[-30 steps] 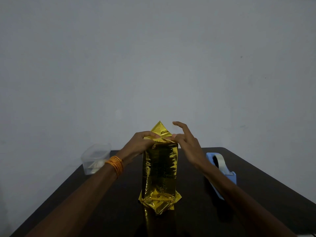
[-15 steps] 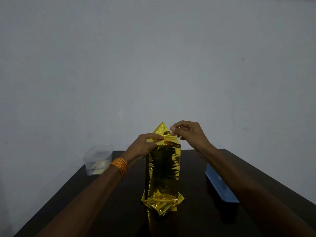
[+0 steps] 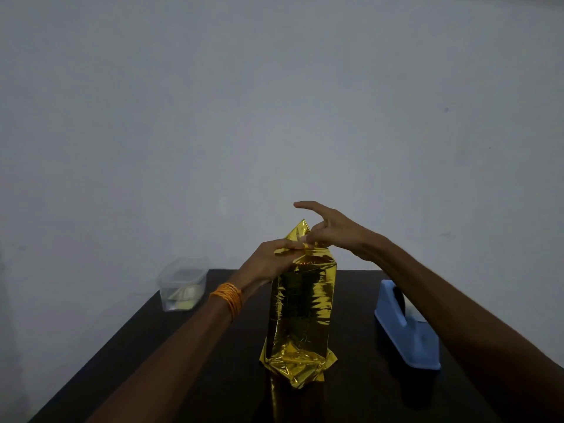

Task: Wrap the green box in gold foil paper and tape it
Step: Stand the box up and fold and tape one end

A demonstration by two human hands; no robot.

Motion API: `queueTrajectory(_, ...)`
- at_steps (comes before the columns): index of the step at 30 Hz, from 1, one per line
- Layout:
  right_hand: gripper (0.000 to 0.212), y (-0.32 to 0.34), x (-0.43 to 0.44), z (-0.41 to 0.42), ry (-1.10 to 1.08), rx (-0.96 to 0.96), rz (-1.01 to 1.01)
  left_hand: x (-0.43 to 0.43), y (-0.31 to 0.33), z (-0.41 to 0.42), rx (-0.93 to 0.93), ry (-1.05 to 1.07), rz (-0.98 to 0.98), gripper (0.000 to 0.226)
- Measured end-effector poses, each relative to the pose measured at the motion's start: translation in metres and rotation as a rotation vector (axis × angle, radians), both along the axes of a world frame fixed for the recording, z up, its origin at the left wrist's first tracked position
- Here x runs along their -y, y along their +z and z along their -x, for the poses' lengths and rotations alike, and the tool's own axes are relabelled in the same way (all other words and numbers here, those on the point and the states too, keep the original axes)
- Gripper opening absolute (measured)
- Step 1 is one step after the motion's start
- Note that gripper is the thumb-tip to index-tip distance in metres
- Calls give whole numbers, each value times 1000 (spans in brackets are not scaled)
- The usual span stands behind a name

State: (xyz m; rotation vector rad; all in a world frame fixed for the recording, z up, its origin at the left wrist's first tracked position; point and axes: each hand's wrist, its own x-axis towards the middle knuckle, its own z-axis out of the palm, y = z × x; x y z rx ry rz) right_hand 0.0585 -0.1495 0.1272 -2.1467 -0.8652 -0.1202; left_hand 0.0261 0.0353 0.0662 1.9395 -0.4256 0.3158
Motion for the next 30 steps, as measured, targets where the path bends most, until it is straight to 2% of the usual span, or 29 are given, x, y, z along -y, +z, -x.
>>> queueTrajectory(5, 72, -1, -4, -3, 1, -26, 57, -1, 0, 0, 2, 10, -16, 21)
queueTrajectory(14, 74, -4, -7, -19, -27, 36, 181, 0, 0, -2, -23, 20, -17, 20)
queueTrajectory(18, 73, 1, -12, -24, -90, 142, 333, -1, -2, -7, -10, 43, -57, 28)
queueTrajectory(23, 76, 4, -3, -26, -252, 140, 471, -5, -2, -7, -37, 55, -36, 33)
queueTrajectory(25, 76, -5, 5, -26, -323, 109, 428, -5, -1, -6, -40, 61, -36, 31)
queueTrajectory(28, 70, -21, 14, -26, -433, 199, 319, -3, 0, -7, -44, 53, -20, 28)
queueTrajectory(30, 67, -30, 13, -22, -422, 163, 160, -1, 1, -5, -38, 53, -36, 29)
